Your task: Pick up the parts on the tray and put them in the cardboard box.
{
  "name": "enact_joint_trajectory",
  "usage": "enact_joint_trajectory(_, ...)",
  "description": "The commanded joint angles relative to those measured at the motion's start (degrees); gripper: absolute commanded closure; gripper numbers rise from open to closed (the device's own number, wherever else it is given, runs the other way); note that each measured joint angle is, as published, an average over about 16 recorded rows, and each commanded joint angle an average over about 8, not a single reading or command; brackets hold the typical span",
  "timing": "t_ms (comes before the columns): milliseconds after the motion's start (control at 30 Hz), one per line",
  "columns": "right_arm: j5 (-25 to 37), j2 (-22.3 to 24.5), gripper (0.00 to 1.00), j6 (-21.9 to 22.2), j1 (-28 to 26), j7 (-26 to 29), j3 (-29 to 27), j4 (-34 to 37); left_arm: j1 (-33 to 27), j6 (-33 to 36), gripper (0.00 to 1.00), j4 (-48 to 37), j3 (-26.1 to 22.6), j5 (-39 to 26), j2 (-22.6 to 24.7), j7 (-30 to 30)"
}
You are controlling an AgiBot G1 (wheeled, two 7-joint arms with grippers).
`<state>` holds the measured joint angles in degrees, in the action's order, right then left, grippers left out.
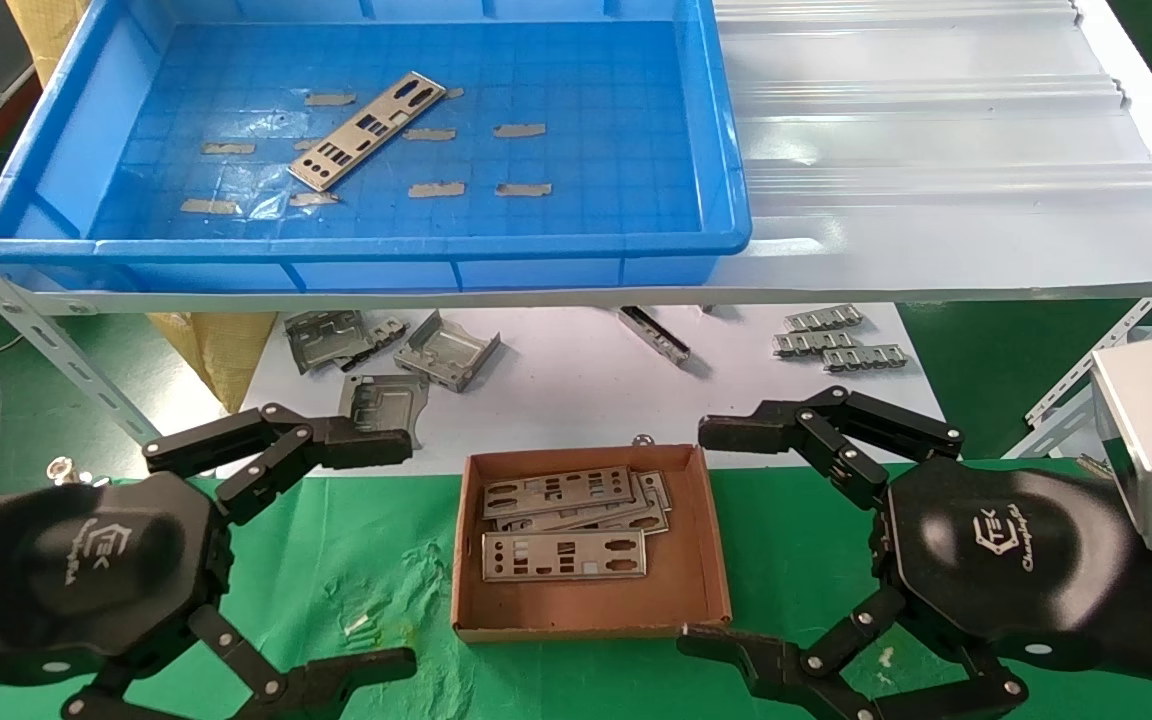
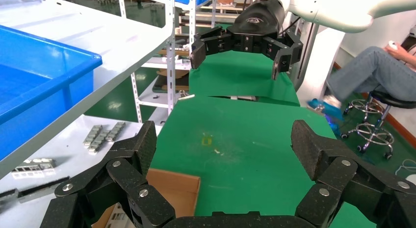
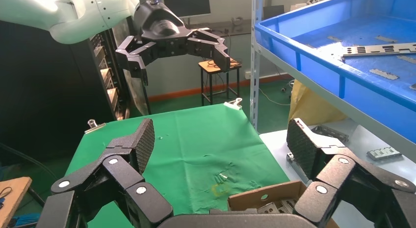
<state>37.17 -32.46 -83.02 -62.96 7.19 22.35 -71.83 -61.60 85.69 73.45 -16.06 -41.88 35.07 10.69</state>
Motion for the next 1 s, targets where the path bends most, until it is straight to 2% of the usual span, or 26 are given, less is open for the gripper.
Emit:
enact_joint_trajectory(33, 0.0, 0.0, 0.0, 0.0, 0.0, 0.0, 0.0, 0.0, 0.0, 0.0, 0.0, 0.0, 0.0, 0.0, 0.0, 0.0)
enact_joint_trajectory(1000, 0.0, 0.0, 0.0, 0.0, 0.0, 0.0, 0.0, 0.0, 0.0, 0.0, 0.0, 0.0, 0.0, 0.0, 0.0, 0.0)
